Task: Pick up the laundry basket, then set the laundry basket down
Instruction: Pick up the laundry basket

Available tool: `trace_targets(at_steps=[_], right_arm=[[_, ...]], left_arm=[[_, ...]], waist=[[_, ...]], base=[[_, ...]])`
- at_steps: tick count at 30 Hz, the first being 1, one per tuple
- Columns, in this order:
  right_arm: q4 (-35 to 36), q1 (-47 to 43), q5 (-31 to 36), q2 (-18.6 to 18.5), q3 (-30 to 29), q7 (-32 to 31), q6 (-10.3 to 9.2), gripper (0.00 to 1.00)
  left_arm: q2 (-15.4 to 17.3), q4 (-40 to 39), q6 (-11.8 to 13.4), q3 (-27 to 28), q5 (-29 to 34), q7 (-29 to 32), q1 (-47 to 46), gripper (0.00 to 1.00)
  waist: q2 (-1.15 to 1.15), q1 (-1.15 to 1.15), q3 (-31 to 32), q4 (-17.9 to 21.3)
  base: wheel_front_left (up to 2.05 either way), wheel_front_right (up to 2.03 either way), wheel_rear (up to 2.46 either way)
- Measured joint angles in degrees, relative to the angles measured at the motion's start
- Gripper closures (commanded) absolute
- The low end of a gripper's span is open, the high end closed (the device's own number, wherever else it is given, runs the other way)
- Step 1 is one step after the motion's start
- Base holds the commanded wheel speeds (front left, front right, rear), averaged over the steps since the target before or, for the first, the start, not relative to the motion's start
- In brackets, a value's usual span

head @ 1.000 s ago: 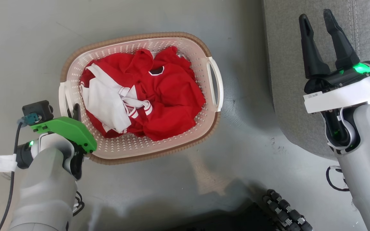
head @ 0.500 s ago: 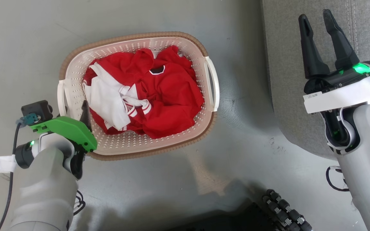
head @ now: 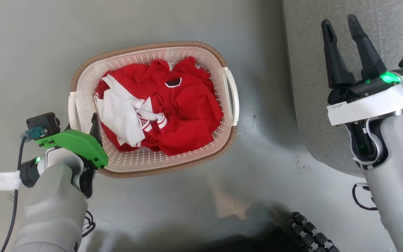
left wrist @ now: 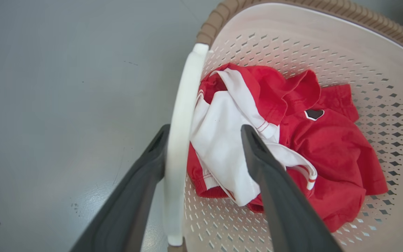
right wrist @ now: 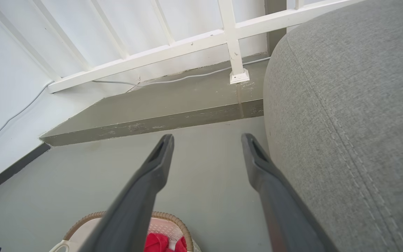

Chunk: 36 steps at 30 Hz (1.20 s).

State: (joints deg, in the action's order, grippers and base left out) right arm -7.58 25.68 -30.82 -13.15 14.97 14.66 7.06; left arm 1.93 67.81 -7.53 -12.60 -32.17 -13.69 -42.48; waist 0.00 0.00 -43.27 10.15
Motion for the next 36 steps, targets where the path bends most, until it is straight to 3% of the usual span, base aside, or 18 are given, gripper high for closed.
trace_targets(at_steps=[15, 36], right_arm=[[-3.05, -0.92, 0.00, 1.54, -0.24, 0.00, 0.00, 0.00], [-5.45, -6.92, 2.18, 1.32, -1.29, 0.00, 0.00, 0.00]], left_arm=[[0.68, -3.66, -0.01, -1.79, 0.00, -0.55, 3.68, 0.00], [1.65, -24.59, -0.01, -3.47, 5.24, -0.57, 12.51, 0.00]], waist=[[0.00, 0.00, 7.73, -0.02], [0.00, 0.00, 23.10, -3.56]], base=[[0.00, 0.00, 0.00], [0.00, 0.00, 0.00]])
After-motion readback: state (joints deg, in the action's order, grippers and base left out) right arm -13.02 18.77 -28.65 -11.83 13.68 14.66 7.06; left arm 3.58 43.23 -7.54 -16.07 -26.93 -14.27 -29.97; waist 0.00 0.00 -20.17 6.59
